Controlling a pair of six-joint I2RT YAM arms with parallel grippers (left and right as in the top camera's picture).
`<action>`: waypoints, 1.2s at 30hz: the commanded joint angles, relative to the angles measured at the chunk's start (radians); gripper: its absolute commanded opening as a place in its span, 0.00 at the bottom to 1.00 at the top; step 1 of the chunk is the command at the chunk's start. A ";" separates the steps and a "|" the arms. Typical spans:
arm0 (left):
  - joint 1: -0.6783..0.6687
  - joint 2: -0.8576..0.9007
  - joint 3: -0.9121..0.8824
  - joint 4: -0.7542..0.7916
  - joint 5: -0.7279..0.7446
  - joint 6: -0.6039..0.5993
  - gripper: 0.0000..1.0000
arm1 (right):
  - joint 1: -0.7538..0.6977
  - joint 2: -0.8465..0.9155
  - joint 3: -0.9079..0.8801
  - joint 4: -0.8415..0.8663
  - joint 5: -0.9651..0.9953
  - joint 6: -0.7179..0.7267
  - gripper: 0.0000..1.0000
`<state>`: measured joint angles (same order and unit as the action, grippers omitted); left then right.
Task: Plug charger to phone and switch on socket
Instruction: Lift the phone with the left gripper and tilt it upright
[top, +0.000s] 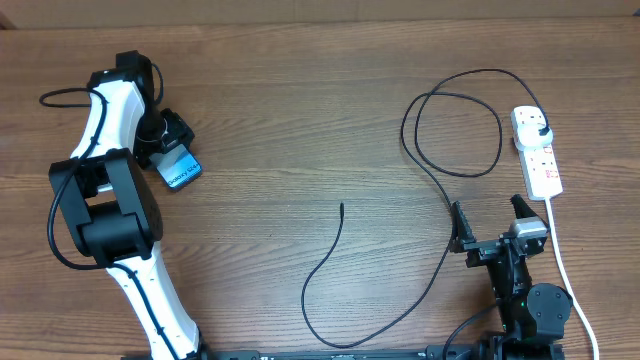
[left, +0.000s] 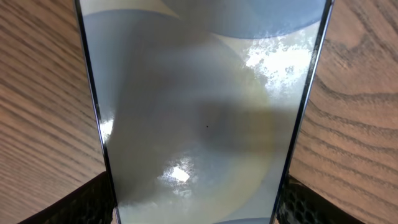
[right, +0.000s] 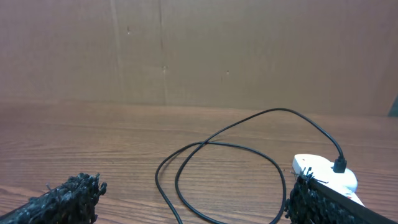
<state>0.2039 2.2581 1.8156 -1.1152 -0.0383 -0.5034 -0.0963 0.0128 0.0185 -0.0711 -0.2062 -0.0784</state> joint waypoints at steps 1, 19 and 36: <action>0.003 0.002 0.051 -0.015 -0.017 -0.013 0.04 | 0.006 -0.010 -0.011 0.006 -0.005 0.002 1.00; -0.013 0.002 0.280 -0.182 0.147 0.036 0.04 | 0.006 -0.010 -0.011 0.006 -0.005 0.002 1.00; -0.061 0.002 0.335 -0.227 0.818 0.035 0.04 | 0.006 -0.010 -0.011 0.006 -0.005 0.002 1.00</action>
<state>0.1524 2.2597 2.1178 -1.3403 0.5457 -0.4908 -0.0963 0.0128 0.0185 -0.0708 -0.2062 -0.0788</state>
